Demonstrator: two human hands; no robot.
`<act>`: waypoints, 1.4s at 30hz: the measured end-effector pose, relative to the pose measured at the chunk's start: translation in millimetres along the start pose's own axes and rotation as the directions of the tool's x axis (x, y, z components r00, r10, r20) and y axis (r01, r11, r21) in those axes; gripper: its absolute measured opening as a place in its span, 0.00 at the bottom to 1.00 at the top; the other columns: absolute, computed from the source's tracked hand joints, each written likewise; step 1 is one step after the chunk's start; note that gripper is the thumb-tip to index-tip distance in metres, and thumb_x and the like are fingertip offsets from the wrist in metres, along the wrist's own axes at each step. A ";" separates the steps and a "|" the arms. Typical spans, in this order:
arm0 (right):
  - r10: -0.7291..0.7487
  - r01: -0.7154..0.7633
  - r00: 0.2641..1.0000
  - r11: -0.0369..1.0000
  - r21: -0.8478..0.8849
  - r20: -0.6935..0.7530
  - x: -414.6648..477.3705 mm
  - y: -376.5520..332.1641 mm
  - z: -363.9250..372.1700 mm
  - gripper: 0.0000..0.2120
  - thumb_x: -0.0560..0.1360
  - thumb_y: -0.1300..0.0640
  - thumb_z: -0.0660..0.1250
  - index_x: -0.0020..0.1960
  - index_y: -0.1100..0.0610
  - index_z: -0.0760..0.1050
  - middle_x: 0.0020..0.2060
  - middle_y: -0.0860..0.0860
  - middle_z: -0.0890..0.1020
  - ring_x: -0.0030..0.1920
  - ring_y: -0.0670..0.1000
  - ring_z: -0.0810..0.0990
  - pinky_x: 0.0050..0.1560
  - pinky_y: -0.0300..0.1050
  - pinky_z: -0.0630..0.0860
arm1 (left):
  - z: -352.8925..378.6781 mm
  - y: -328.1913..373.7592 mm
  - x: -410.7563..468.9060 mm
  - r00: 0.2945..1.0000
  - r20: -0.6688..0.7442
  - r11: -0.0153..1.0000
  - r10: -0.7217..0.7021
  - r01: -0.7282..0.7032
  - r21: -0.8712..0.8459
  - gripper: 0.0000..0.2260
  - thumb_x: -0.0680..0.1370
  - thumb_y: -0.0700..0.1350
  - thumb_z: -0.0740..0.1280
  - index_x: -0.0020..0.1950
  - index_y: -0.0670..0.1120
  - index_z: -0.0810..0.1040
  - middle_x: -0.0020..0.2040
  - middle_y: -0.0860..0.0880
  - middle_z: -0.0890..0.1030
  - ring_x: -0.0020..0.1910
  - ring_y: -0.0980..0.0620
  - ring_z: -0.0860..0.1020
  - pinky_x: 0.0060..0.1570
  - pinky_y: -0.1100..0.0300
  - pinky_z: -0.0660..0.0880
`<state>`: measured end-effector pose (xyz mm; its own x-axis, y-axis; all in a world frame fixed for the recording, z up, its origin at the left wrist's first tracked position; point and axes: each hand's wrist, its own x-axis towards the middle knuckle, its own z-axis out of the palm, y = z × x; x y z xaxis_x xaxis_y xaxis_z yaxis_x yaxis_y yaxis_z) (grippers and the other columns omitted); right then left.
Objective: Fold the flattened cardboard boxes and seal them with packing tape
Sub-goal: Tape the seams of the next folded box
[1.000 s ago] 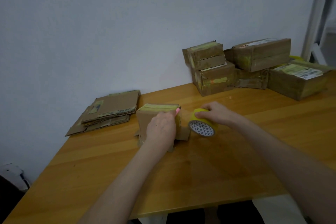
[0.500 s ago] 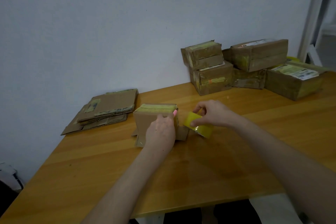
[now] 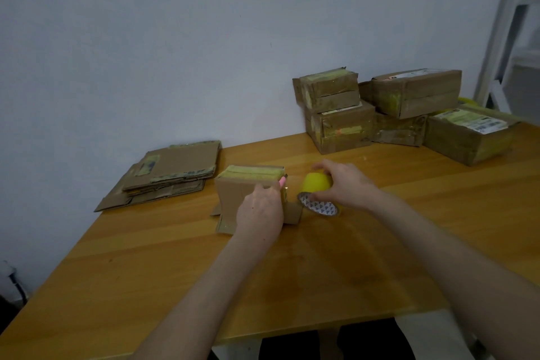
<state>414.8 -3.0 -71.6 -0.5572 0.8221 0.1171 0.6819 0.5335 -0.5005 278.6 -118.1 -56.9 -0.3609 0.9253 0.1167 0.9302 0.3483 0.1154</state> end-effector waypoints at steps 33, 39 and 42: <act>0.046 -0.046 0.999 0.999 0.004 0.006 -0.3 9.2 -8.0 0.23 0.67 0.46 0.75 0.58 0.50 0.71 0.50 0.47 0.77 0.48 0.48 0.77 0.49 0.47 0.79 | -13.0 7.1 17.0 0.998 -0.022 0.992 0.052 -0.049 0.113 0.14 0.83 0.45 0.55 0.67 0.46 0.68 0.44 0.47 0.74 0.41 0.49 0.76 0.43 0.54 0.80; 0.044 -0.044 0.999 0.999 -0.017 0.018 0.4 5.8 -7.2 0.22 0.67 0.46 0.75 0.56 0.48 0.70 0.48 0.47 0.77 0.45 0.49 0.77 0.48 0.48 0.80 | -11.2 9.0 18.8 0.996 -0.047 0.986 0.078 -0.069 0.155 0.14 0.83 0.44 0.53 0.68 0.45 0.68 0.42 0.48 0.72 0.39 0.49 0.73 0.38 0.56 0.76; 0.048 -0.048 0.999 0.998 -0.040 0.018 0.4 4.5 -6.6 0.22 0.67 0.45 0.74 0.56 0.47 0.69 0.48 0.48 0.77 0.45 0.49 0.77 0.48 0.48 0.80 | -10.2 11.6 20.2 0.996 -0.023 0.980 0.080 -0.075 0.184 0.15 0.82 0.40 0.56 0.69 0.46 0.68 0.42 0.47 0.72 0.41 0.49 0.73 0.41 0.56 0.78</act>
<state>420.8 1.0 -68.1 -0.5320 0.8432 0.0776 0.7259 0.5013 -0.4710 281.4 -96.9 -43.2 -0.2865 0.9465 0.1486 0.9509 0.2999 -0.0766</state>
